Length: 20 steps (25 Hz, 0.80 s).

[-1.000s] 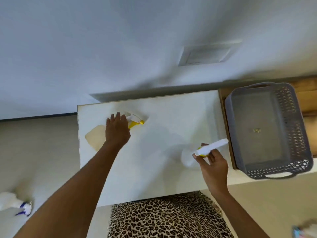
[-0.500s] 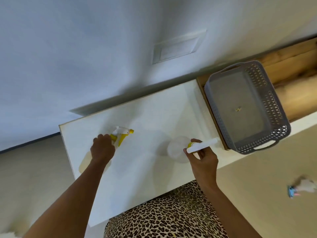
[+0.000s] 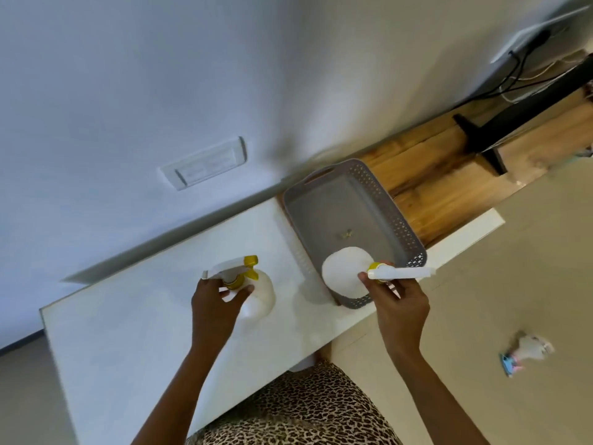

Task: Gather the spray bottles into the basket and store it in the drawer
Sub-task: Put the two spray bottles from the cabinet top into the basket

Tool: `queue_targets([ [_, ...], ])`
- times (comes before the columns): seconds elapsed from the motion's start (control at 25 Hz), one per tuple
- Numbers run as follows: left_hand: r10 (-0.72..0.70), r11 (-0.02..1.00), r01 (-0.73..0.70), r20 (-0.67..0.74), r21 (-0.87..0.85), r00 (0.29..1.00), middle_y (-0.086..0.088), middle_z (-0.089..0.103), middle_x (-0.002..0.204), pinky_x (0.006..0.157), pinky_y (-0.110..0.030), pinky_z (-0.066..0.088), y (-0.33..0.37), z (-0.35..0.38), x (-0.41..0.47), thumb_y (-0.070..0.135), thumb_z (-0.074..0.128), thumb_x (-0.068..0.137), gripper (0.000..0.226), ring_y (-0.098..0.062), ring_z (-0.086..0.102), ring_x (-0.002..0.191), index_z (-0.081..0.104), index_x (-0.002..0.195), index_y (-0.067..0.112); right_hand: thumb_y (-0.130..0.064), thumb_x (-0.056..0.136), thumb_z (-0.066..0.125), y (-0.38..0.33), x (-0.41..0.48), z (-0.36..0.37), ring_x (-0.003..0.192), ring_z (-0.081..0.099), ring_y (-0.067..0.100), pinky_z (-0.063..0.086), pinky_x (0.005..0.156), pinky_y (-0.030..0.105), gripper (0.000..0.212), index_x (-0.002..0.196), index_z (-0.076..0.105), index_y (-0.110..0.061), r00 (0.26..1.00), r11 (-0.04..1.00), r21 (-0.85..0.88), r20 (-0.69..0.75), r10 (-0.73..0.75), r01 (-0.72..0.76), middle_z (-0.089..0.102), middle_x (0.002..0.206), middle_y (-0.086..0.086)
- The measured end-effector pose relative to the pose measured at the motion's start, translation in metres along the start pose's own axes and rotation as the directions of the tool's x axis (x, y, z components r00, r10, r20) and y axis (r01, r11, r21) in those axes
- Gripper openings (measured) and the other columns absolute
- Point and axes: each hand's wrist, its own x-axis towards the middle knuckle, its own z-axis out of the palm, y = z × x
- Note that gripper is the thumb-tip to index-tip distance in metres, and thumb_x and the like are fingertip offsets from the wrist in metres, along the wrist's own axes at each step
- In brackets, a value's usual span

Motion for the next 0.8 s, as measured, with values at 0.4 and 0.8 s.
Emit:
queue_targets([
  [0.4, -0.124, 0.988, 0.122, -0.009, -0.094, 0.992, 0.009, 0.061, 0.092, 0.072, -0.020, 0.048, 0.088, 0.136, -0.057, 0.023, 0.079, 0.068, 0.038, -0.015, 0.064, 0.084, 0.061, 0.101, 0.021, -0.009, 0.074, 0.076, 0.038, 0.151, -0.053, 0.105, 0.063, 0.030, 0.047, 0.088, 0.030, 0.042, 0.112, 0.062, 0.002, 0.998, 0.962, -0.271, 0.067, 0.020, -0.001, 0.067, 0.114, 0.018],
  [0.8, -0.183, 0.976, 0.182, 0.005, -0.118, 0.983, 0.001, 0.062, 0.109, 0.079, -0.016, 0.047, 0.086, 0.232, -0.048, 0.019, 0.071, 0.077, 0.044, -0.013, 0.060, 0.101, 0.057, 0.118, 0.012, -0.010, 0.073, 0.076, 0.076, 0.175, -0.061, 0.103, 0.065, 0.027, 0.049, 0.084, 0.029, 0.043, 0.113, 0.062, -0.002, 0.986, 0.959, -0.282, 0.146, 0.075, -0.031, 0.069, 0.112, 0.016],
])
